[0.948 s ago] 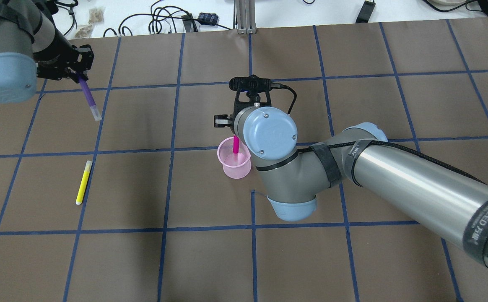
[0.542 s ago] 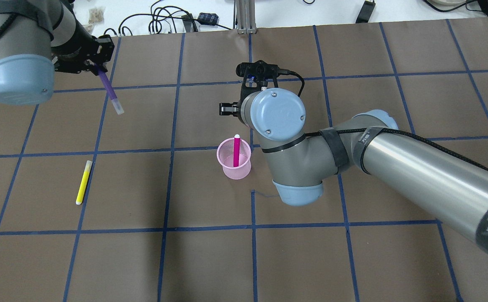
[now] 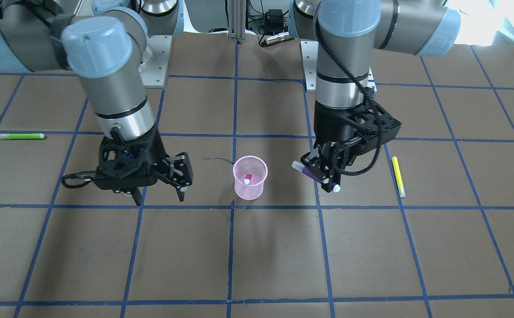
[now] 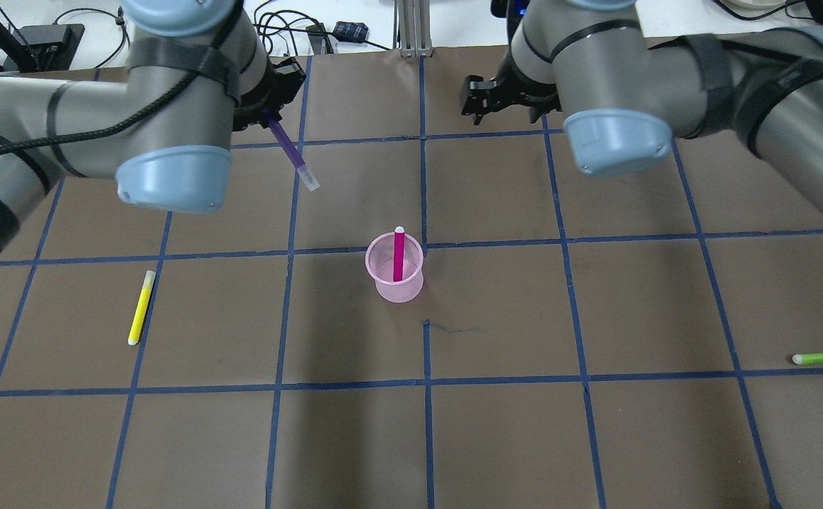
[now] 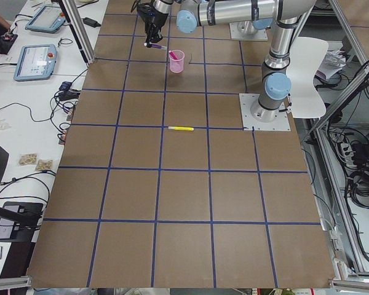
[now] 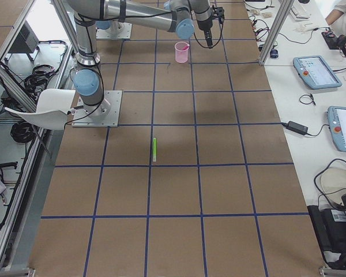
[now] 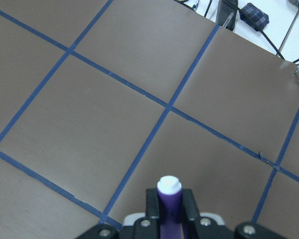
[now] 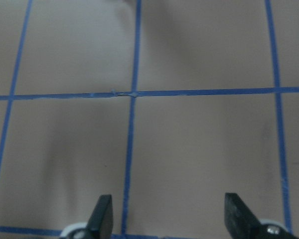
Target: Insert purple and pink pens into pink cup
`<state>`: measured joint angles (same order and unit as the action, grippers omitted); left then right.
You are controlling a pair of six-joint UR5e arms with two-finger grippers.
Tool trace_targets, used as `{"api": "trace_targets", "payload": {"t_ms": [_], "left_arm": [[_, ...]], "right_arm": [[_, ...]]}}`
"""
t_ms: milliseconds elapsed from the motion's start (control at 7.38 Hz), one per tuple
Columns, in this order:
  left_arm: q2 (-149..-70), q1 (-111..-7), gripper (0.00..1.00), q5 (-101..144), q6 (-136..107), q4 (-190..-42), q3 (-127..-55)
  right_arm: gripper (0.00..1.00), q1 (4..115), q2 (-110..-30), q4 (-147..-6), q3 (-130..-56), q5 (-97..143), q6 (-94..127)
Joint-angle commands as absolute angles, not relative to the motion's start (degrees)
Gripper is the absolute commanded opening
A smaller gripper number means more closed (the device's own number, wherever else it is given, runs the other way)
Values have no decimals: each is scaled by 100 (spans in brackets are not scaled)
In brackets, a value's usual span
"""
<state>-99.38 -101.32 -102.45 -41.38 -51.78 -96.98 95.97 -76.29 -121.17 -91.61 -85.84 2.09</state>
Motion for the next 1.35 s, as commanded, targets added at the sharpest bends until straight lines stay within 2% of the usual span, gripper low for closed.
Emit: {"api": "trace_targets", "payload": {"t_ms": [0,271,542,1219], "left_arm": [[-10089,-10886,0,-10766,-5033,-4688,-10123],[-10317,-11319,0,-11213,-5640,-4474,-10344],[-10520,-11469,0,-11276,-5844,-4474,-10362],[-10898,-11663,0,-11329,-6616,-4474,-10371]], "right_arm": [[100,9028,-7882,-10641,-8939,-8622,-892],[100,9061,-8382,-9313,-8990,-8883,-958],[100,9070,-8438,-8915,-8589,-9130,-1402],[100,9026,-8350,-8956,-8508,-9184,-1485]]}}
